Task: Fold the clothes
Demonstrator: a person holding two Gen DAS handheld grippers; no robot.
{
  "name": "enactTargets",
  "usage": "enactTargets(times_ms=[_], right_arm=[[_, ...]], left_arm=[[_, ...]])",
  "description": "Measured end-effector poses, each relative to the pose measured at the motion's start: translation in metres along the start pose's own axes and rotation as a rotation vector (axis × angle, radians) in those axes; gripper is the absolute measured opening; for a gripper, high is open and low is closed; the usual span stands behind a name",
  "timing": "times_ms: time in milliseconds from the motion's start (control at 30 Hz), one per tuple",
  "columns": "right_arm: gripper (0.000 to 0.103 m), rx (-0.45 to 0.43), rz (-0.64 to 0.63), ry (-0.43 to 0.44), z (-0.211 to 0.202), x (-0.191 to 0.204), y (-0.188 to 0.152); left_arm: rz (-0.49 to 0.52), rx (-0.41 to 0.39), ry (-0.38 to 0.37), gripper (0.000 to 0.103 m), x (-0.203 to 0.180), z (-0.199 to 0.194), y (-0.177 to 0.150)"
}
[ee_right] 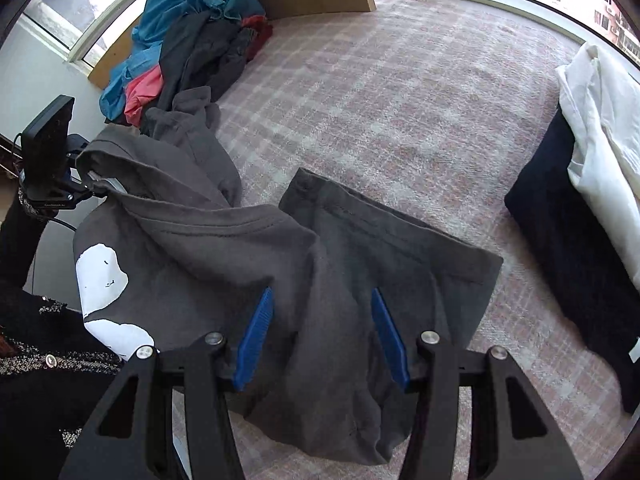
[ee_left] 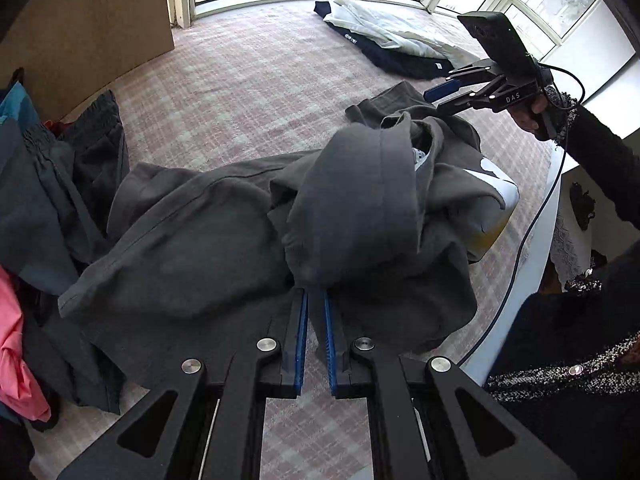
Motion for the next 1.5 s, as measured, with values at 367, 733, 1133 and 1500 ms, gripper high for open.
enactTargets(times_ms=[367, 733, 1133, 1500], right_arm=[[0.037, 0.053, -0.022, -0.021, 0.011, 0.014, -0.025], [0.008, -0.054, 0.015, -0.108, 0.014, 0.028, -0.04], [0.006, -0.586, -0.19, -0.416, -0.171, 0.178, 0.007], [0.006, -0.988, -0.554, -0.759, -0.352, 0.43, 0.05]], left_arm=[[0.036, -0.092, 0.106, 0.043, 0.003, -0.006, 0.013], [0.333, -0.105, 0.15, 0.007, -0.035, 0.015, 0.066], [0.26, -0.267, 0.41, 0.006, -0.029, -0.091, 0.06], [0.174, -0.695, 0.844, 0.007, -0.017, -0.395, 0.088]])
Point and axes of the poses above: each gripper's, at about its wrist camera, not at the fingertips, and z roughly the way its jaws point, x to its left, y to its top, the point moved 2 cm from there along z, roughly the way its jaws point, and after that the axes turned 11 degrees about y, right-handed, at the moved point
